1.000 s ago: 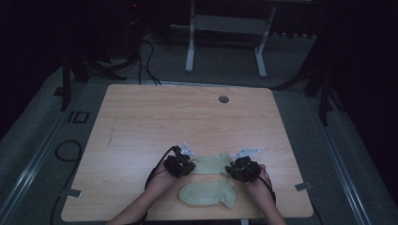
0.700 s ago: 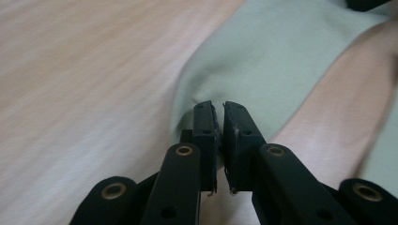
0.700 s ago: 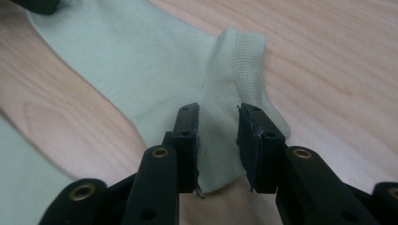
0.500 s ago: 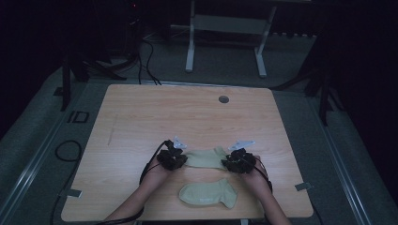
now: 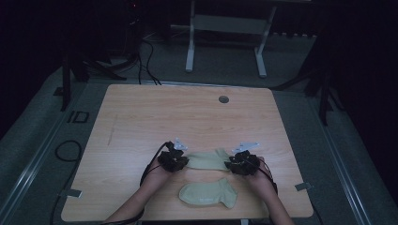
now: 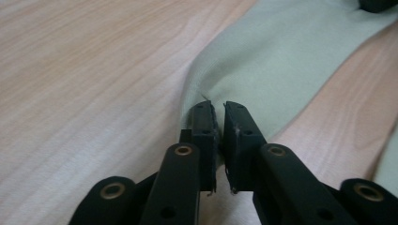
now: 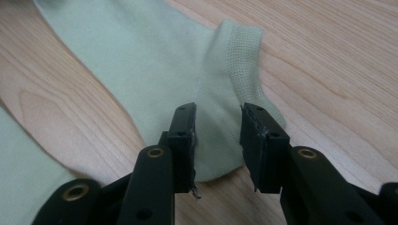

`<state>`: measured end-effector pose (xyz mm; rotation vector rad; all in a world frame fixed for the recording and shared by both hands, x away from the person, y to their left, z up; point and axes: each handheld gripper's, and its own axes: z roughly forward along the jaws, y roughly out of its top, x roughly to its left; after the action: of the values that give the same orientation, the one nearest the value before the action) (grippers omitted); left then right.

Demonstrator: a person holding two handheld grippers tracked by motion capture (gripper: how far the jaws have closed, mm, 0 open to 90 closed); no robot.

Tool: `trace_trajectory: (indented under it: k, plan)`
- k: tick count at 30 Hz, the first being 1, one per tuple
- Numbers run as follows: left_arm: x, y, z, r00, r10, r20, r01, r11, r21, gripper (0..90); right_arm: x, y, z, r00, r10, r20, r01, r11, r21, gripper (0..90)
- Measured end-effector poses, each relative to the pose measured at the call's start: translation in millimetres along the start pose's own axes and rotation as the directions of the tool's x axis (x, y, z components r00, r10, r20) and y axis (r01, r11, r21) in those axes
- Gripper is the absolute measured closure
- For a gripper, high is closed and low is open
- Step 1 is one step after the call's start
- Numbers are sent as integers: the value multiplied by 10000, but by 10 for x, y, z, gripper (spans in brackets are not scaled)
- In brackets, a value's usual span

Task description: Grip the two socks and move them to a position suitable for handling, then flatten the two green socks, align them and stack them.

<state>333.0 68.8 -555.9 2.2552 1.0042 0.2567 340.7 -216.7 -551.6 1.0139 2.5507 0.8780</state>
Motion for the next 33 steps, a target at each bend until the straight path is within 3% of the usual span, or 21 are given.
trace_trajectory:
  k: [4, 7, 9, 13, 14, 19, 20, 25, 27, 29, 31, 33]
  plan:
    - [-33, -13, -7, 9999, 29, 100, -29, 10000, -21, 807, -12, -6, -8, 9999, 157, -30, -157, 9999, 13, 649]
    - [-52, -6, -9, 9990, 30, 447, -27, 10000, -78, 774, 10, 17, -5, 9999, 86, -88, -85, 9999, 104, 634]
    - [-65, -4, -28, 9979, 34, 647, -18, 9997, -247, 591, 39, 31, -15, 9999, 54, -152, -55, 10000, -67, 596]
    - [-122, 8, -77, 9964, 283, 803, -245, 9985, -483, 543, 44, 43, -43, 9994, 201, -296, -206, 9996, -178, 573]
    - [-132, 13, -82, 9962, 280, 827, -239, 9985, -493, 491, 51, 65, -72, 9989, 210, -423, -222, 9994, -280, 549]
    - [-172, 41, -157, 9962, 193, 847, -151, 9987, -495, 491, 98, 119, -168, 9989, 99, -460, -118, 9991, -406, 533]
    - [-202, 44, -211, 9959, 79, 898, -35, 9988, -498, 490, 108, 126, -222, 9973, 217, -707, -249, 9986, -460, 533]
    - [-296, 17, -366, 9933, 384, 1086, -337, 9984, -449, 462, 155, 100, -372, 9958, 143, -909, -214, 9968, -775, 564]
    - [-360, -39, -476, 9907, 459, 1283, -408, 9983, -419, 462, 190, 46, -468, 9948, 68, -1014, -142, 9972, -732, 589]
    - [-360, -39, -476, 9907, 459, 1283, -408, 9983, -419, 462, 210, 18, -498, 9944, 76, -1051, -152, 9973, -713, 589]
    - [-425, -153, -578, 9869, 411, 1559, -334, 9981, -514, 462, 272, -63, -553, 9941, -26, -1082, -32, 9985, -538, 598]
    - [-458, -228, -613, 9866, 471, 1559, -399, 9980, -489, 462, 326, -148, -581, 9931, -54, -1169, 10, 9993, -373, 619]
